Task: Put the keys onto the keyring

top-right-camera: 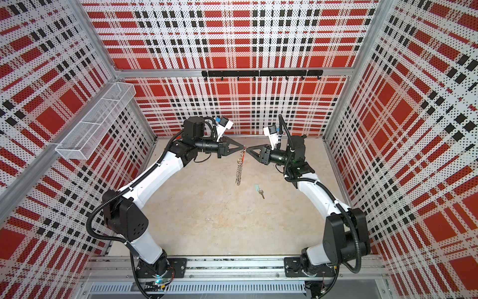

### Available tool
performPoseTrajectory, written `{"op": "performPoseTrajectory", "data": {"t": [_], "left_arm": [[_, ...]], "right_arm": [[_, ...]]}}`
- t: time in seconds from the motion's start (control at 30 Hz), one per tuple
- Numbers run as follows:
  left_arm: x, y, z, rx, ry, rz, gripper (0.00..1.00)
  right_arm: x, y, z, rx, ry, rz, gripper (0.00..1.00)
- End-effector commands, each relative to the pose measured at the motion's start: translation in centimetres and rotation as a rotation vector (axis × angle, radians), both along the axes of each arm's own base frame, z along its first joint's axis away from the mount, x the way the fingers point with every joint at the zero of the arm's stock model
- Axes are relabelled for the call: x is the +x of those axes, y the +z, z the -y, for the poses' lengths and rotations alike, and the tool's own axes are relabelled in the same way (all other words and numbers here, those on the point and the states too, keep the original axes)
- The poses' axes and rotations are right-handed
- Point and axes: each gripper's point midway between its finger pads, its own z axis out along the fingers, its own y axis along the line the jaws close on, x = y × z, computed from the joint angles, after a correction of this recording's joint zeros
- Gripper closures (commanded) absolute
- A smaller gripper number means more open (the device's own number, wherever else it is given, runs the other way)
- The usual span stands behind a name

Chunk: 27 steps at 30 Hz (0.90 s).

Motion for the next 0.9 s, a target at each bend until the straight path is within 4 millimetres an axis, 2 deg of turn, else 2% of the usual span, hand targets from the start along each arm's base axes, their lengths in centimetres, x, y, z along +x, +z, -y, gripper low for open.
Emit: {"op": "performPoseTrajectory", "data": {"t": [0.0, 0.33, 0.87], "left_arm": [[-0.5, 2.2, 0.1, -0.036, -0.02, 0.06, 1.0], [-0.7, 2.2, 0.2, -0.034, -0.023, 0.059, 1.0], [-0.9, 2.6, 0.4, -0.037, -0.034, 0.072, 1.0]], "right_arm": [[-0.3, 2.1, 0.2, 0.002, -0.023, 0.084, 0.73], [-0.7, 3.4, 0.7, 0.045, -0.033, 0.109, 0.73], [-0.8, 2.4, -0.1, 0.052, 0.005, 0.076, 0.76]]}}
